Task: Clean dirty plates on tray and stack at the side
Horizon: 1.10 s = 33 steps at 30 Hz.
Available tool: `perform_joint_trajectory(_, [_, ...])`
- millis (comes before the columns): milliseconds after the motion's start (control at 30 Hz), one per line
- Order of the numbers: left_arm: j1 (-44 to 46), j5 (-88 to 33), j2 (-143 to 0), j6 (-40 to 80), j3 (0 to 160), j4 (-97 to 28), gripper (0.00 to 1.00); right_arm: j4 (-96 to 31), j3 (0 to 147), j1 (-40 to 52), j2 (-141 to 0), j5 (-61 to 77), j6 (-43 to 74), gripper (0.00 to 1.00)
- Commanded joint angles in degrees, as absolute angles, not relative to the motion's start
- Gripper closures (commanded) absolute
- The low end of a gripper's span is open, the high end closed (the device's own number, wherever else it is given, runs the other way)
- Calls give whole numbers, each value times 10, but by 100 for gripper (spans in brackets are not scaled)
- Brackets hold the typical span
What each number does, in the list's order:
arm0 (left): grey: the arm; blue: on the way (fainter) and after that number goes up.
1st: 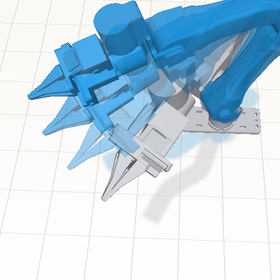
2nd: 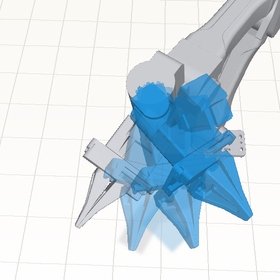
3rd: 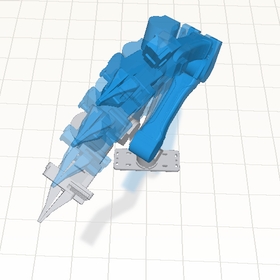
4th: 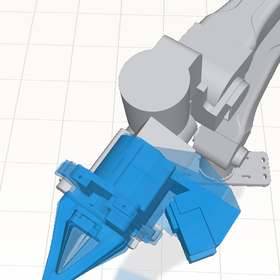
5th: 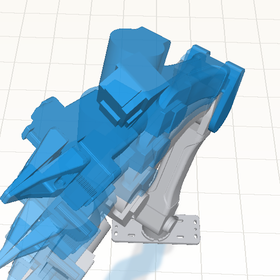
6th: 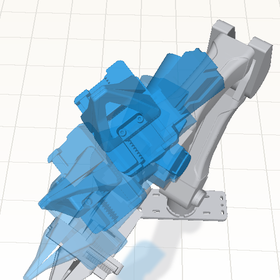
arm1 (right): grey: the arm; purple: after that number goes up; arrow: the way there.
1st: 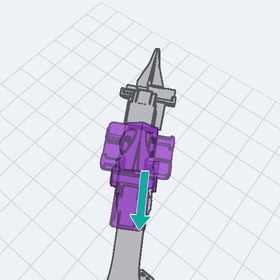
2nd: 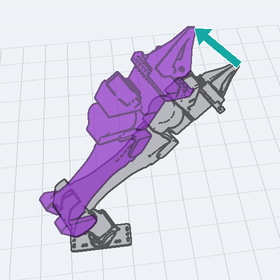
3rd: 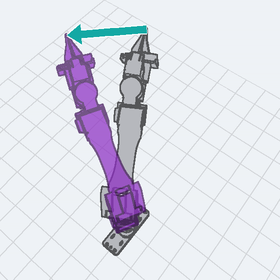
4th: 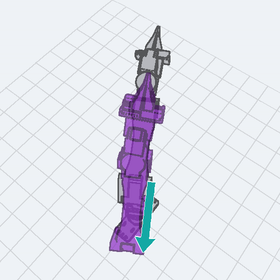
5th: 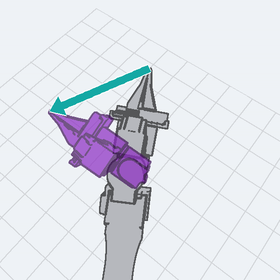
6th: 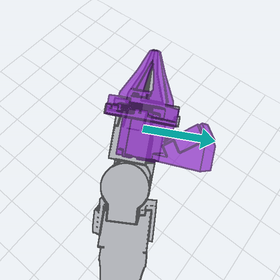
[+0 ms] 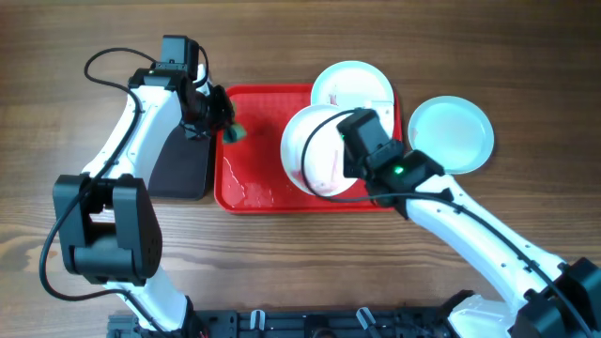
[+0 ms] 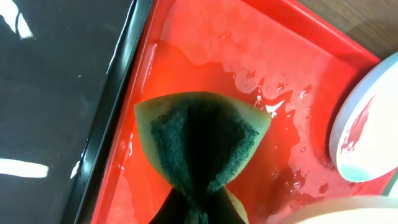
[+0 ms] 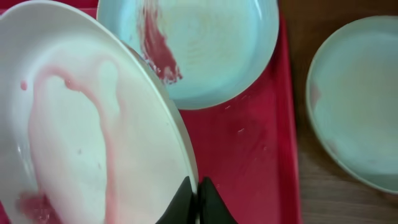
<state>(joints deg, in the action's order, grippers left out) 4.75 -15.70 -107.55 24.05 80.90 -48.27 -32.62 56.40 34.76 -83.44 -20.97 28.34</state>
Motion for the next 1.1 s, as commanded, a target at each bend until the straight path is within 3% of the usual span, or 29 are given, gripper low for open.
perform_joint_trajectory(0, [48,-153,-1058,229,817,-487,96,-327,570,392,-818,-368,254,96])
perform_joint_trajectory(367, [48,-153,-1058,229,817,-487,96,-305,570,509,-818,-617,209,96])
perform_joint_trajectory(667, [48,-153,-1058,229,817,-487,96,-132,570,608,-819,-816,9,96])
perform_joint_trajectory(867, [48,-153,-1058,229,817,-487,96,-115,565,622,-819,-800,8,96])
perform_joint_trajectory(1067, [48,-153,-1058,229,817,-488,96,-205,549,612,-820,-645,181,96])
